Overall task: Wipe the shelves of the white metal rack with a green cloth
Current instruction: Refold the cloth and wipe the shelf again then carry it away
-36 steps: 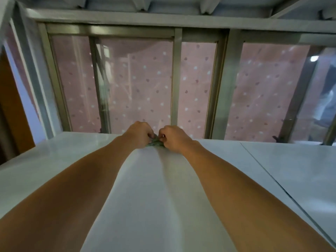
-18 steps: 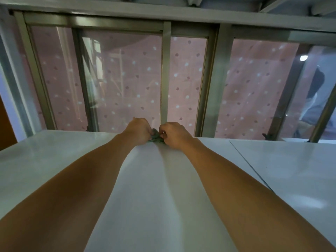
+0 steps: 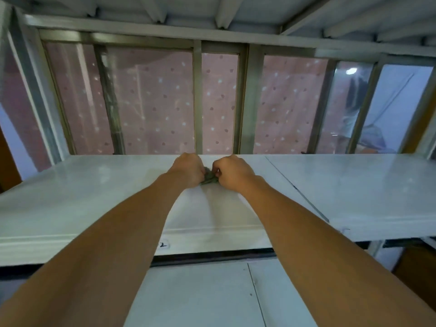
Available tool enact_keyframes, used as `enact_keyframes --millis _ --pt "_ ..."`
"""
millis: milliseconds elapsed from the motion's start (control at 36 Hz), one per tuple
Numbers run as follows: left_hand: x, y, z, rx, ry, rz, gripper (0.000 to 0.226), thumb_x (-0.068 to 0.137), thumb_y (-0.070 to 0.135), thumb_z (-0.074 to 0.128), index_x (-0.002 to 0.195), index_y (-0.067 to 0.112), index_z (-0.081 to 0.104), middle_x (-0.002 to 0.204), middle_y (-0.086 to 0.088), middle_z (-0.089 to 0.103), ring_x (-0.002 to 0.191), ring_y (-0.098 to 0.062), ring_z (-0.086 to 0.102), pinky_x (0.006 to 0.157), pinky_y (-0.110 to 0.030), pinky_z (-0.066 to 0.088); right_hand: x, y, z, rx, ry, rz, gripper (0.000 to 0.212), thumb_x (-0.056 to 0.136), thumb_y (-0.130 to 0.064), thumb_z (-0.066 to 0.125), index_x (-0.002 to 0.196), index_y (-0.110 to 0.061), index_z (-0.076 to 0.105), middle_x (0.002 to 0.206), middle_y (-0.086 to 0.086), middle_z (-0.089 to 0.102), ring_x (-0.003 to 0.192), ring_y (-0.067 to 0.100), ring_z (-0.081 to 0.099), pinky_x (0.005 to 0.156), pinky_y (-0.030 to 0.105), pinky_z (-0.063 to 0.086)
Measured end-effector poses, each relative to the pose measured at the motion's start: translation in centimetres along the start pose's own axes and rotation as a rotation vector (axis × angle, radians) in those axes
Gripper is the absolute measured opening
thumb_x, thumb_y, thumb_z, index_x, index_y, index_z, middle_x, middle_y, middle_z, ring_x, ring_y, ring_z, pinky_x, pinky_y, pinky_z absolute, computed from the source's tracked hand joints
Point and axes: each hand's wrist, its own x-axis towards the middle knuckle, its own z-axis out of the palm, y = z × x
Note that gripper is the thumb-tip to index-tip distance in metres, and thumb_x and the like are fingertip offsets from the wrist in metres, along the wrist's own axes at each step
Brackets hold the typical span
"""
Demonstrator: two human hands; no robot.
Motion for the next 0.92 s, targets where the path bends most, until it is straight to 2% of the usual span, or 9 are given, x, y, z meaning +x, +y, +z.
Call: enact_keyframes --millis 111,194,333,417,639,750,917 --pt "-4.5 1.8 -0.2 0.005 -0.013 0.01 0.029 0.089 0.03 0.063 0.085 0.006 0.078 0.08 -0.009 0.069 0.073 -0.022 0.06 0.065 -0.03 0.049 -4.8 -0.7 -1.9 -0.051 0.004 0.026 0.03 0.09 -0.009 0.056 0.112 -0.022 0.072 0.108 0.011 0.066 0.094 0.03 0.062 0.075 0.03 0.047" --pt "-7.5 3.4 -0.6 0.013 -0.024 0.004 0.023 0.088 0.024 0.063 0.077 0.005 0.072 0.07 -0.006 0.059 0.07 -0.021 0.057 0.06 -0.028 0.043 -8.3 -1.0 -3.0 -0.082 0.007 0.044 0.028 0.091 -0.01 0.055 0.11 -0.022 0.071 0.103 0.009 0.066 0.083 0.026 0.057 0.069 0.029 0.043" --pt "-11.1 5.3 -0.6 0.016 -0.035 0.008 0.025 0.09 0.026 0.063 0.082 0.004 0.071 0.077 -0.009 0.064 0.08 -0.025 0.065 0.063 -0.03 0.049 -12.8 -1.0 -4.5 -0.061 0.005 0.062 0.025 0.09 -0.018 0.055 0.109 -0.022 0.072 0.1 0.007 0.067 0.083 0.025 0.058 0.066 0.029 0.044" --pt "-12.7 6.3 -0.5 0.032 -0.035 0.012 0.023 0.091 0.026 0.062 0.084 0.006 0.071 0.077 -0.007 0.063 0.075 -0.021 0.063 0.061 -0.027 0.047 -14.6 -1.0 -5.2 -0.026 -0.008 0.078 0.026 0.093 -0.026 0.052 0.11 -0.021 0.072 0.098 0.004 0.068 0.082 0.022 0.058 0.068 0.029 0.047" --pt "-14.7 7.5 -0.8 0.093 -0.045 0.015 0.019 0.089 0.019 0.059 0.092 0.011 0.077 0.071 -0.005 0.06 0.064 -0.017 0.055 0.052 -0.024 0.042 -16.6 -0.9 -6.2 0.035 -0.031 0.119 0.029 0.095 -0.04 0.05 0.102 -0.023 0.072 0.091 0.001 0.065 0.083 0.022 0.059 0.068 0.031 0.049" --pt "-14.6 7.6 -0.8 0.086 -0.051 0.016 0.02 0.09 0.02 0.06 0.094 0.014 0.079 0.077 -0.005 0.066 0.066 -0.018 0.056 0.055 -0.025 0.044 -16.4 -0.8 -5.9 0.005 -0.004 0.113 0.026 0.097 -0.037 0.054 0.108 -0.021 0.072 0.097 0.004 0.067 0.084 0.023 0.059 0.068 0.03 0.047" --pt "-13.9 8.2 -0.6 0.096 -0.038 0.022 0.022 0.094 0.022 0.059 0.097 0.01 0.077 0.073 -0.003 0.059 0.065 -0.016 0.052 0.056 -0.022 0.04 -14.7 -0.8 -5.6 -0.056 0.008 0.115 0.02 0.094 -0.029 0.06 0.106 -0.019 0.073 0.095 0.005 0.068 0.076 0.022 0.058 0.065 0.029 0.047"
